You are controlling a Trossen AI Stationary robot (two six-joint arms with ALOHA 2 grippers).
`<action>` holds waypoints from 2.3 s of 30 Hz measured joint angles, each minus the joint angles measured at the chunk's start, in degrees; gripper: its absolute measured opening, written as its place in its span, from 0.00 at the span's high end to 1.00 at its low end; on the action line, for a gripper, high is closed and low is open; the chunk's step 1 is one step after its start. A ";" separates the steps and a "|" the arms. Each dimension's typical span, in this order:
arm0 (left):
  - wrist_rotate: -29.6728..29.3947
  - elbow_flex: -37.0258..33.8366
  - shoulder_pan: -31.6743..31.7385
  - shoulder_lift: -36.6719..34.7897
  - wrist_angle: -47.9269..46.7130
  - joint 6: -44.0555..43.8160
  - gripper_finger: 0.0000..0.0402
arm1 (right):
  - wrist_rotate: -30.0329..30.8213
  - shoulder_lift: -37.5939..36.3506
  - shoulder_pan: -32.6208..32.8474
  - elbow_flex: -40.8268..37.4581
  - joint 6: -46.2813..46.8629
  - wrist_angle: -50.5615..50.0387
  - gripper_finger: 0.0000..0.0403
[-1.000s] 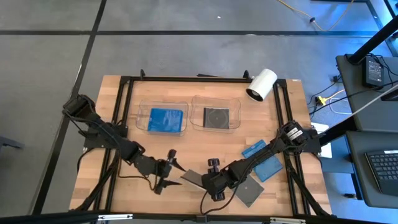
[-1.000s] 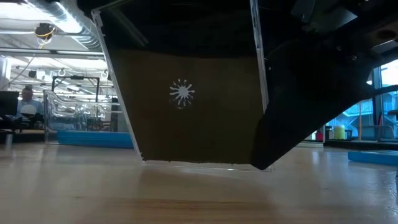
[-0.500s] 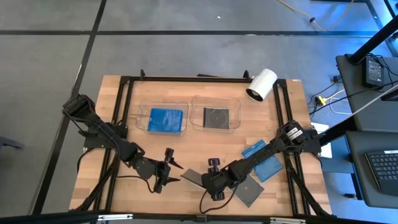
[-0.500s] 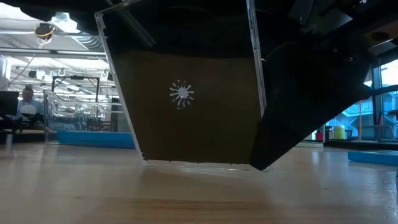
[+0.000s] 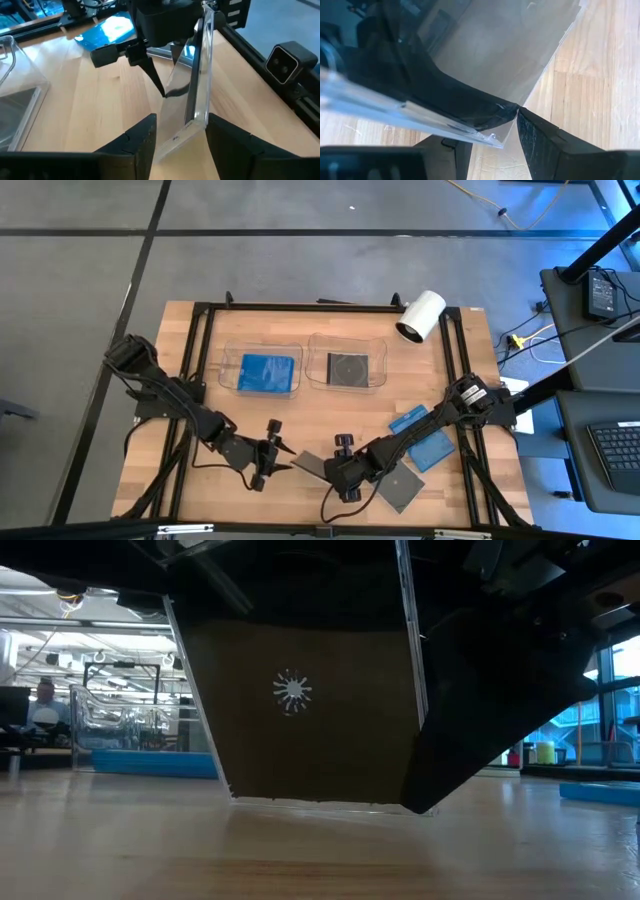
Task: Pick & place jewel cases by type
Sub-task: Put the left black CD case into the right transparent bin
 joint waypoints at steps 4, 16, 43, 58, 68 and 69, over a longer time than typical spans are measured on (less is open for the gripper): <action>-0.01 0.00 0.00 0.54 1.38 2.01 0.66 | 0.00 0.00 0.00 0.00 -0.04 0.02 0.63; 0.52 0.07 -0.60 0.41 3.00 5.77 0.88 | 0.18 0.00 -0.02 0.00 -0.09 -0.31 0.63; -0.90 0.07 -0.55 0.43 2.83 10.51 0.92 | 0.40 -0.08 0.02 0.15 -0.19 -1.41 0.63; -1.62 -0.02 -0.42 0.41 2.78 10.40 0.92 | 3.80 -7.19 2.97 0.35 3.68 -10.44 0.63; -1.17 -0.04 -0.44 -3.18 2.74 11.10 0.92 | 13.34 -13.38 5.94 0.35 9.05 -19.39 0.63; -1.32 -0.04 -0.44 -3.65 2.72 11.63 0.92 | 14.33 -13.74 6.21 0.37 8.94 -19.33 0.63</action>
